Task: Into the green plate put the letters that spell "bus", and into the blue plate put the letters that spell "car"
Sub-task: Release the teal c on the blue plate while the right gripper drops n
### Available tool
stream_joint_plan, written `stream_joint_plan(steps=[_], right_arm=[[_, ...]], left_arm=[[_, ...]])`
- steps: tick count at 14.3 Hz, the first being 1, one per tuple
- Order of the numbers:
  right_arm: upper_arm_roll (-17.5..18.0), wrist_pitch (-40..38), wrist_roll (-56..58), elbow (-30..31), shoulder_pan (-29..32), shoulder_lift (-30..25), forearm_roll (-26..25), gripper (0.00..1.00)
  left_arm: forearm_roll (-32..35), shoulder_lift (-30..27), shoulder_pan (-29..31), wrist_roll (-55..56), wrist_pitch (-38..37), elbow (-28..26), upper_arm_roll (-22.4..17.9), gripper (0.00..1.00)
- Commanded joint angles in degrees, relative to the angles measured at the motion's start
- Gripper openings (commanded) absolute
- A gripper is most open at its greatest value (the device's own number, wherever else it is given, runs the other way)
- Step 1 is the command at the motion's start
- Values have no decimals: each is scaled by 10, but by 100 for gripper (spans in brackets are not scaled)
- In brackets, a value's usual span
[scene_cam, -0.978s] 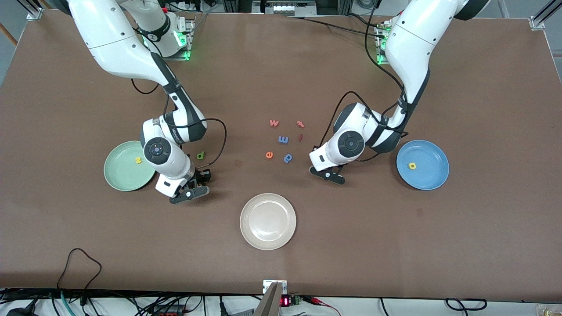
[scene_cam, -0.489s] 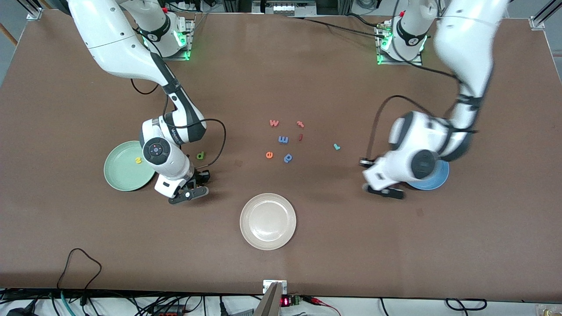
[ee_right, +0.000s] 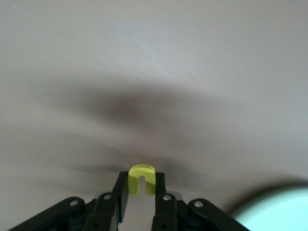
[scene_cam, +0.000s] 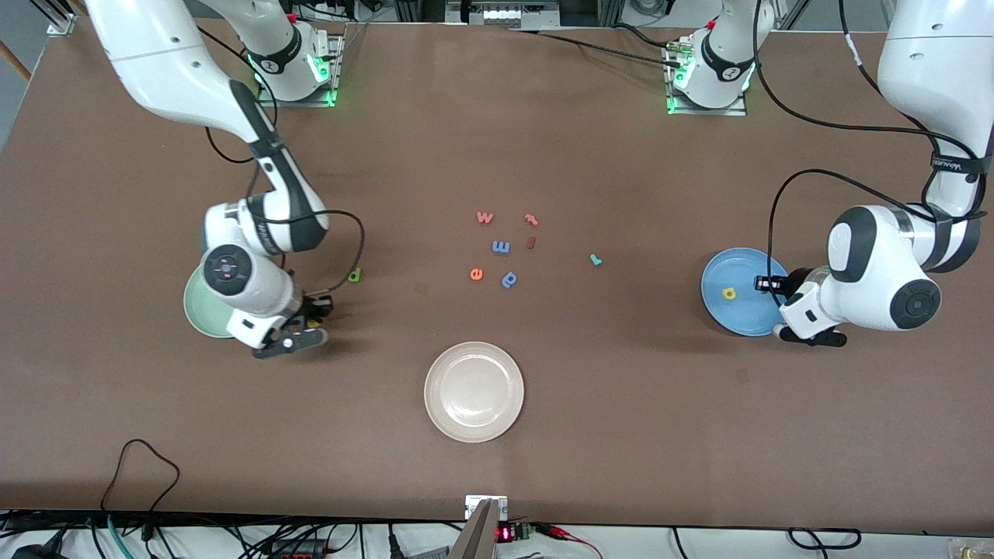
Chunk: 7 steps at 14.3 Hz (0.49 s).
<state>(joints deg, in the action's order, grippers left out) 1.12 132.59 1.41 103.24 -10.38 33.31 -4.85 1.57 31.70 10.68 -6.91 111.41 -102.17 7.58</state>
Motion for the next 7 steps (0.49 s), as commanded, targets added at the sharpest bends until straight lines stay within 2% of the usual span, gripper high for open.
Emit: stream_joint_plan(steps=[1,2,3,4,5,7], right_arm=[[7,-19,37,92,51,-78,-5,8],[7,-26,46,110,66,-94,-6,8],[6,-34,61,122,84,-104,-7,9],[6,-39,81,126,104,-109,-7,11],[6,-40,98,130,119,-109,-7,17],[6,-39,110,132,136,-107,-7,63]], left_arm=[[15,-8,14,1,78,-65,9,13],[15,-8,14,2,88,-72,10,19],[15,-9,13,1,86,-69,13,39],[15,-12,13,2,82,-64,16,72],[15,-20,10,4,79,-61,19,97],[15,-41,2,2,44,-58,34,100]])
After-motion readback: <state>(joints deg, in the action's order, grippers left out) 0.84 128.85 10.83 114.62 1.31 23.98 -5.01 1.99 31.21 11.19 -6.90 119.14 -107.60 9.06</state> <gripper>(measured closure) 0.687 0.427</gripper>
